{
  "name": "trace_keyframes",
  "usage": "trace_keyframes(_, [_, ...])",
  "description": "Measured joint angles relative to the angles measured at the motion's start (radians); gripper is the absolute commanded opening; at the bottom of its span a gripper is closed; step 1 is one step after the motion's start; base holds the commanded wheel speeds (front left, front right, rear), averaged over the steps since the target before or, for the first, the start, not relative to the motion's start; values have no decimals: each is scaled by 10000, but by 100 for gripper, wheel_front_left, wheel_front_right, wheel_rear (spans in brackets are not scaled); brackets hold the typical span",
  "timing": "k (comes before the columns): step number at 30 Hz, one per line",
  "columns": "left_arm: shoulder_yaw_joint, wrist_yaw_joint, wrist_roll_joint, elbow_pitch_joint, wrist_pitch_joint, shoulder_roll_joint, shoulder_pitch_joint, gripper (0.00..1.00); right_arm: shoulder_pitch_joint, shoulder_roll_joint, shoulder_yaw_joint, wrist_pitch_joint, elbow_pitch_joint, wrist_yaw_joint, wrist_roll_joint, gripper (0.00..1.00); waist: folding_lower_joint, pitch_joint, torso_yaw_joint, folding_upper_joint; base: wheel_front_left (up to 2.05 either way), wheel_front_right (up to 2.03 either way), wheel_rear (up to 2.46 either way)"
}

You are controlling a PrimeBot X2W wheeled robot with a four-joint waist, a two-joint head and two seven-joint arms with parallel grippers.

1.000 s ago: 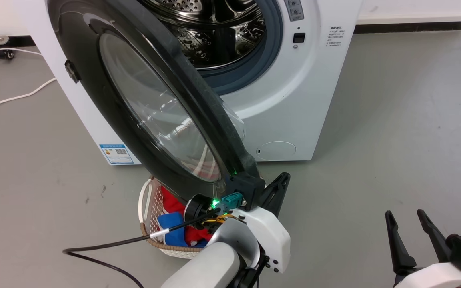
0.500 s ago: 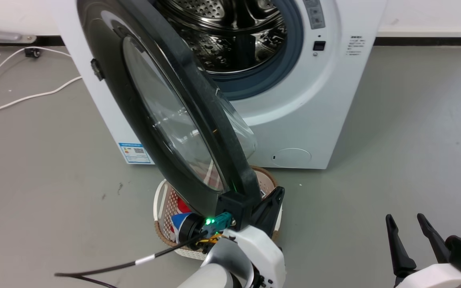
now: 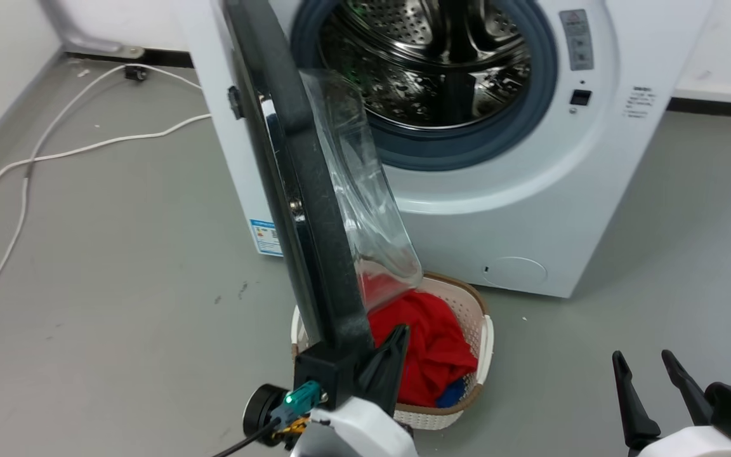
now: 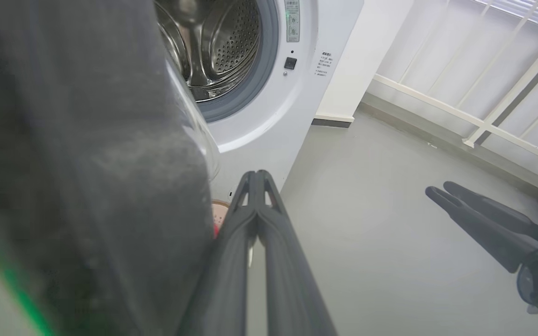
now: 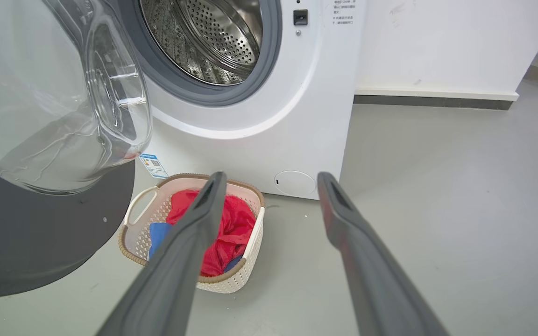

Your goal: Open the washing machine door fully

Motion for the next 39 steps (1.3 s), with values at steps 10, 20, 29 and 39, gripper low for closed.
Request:
trace_keyframes(10, [102,453,56,-846,-40,516,809,0,87,54,-67,75,31,0,-6,100,0,-182,1120,0,0,0,0])
trace_keyframes(20, [1122,817,-21,-876,-132,1643,949,0,81,94,-98,90,-25,0,-12,100,-1,-104,1999,0,0,0,0])
trace_keyframes(29, [2568,1220,-291,-966,-525,2675,1164,0,28,-153,-113,276,-366,0,-6,100,0,455,2141,0,0,0,0])
trace_keyframes(39, [4295,1409,-943,-688,-1175,3287,1129,0,-350,-700,-171,602,-832,0,146,100,0,1526,1885,0,0,0,0])
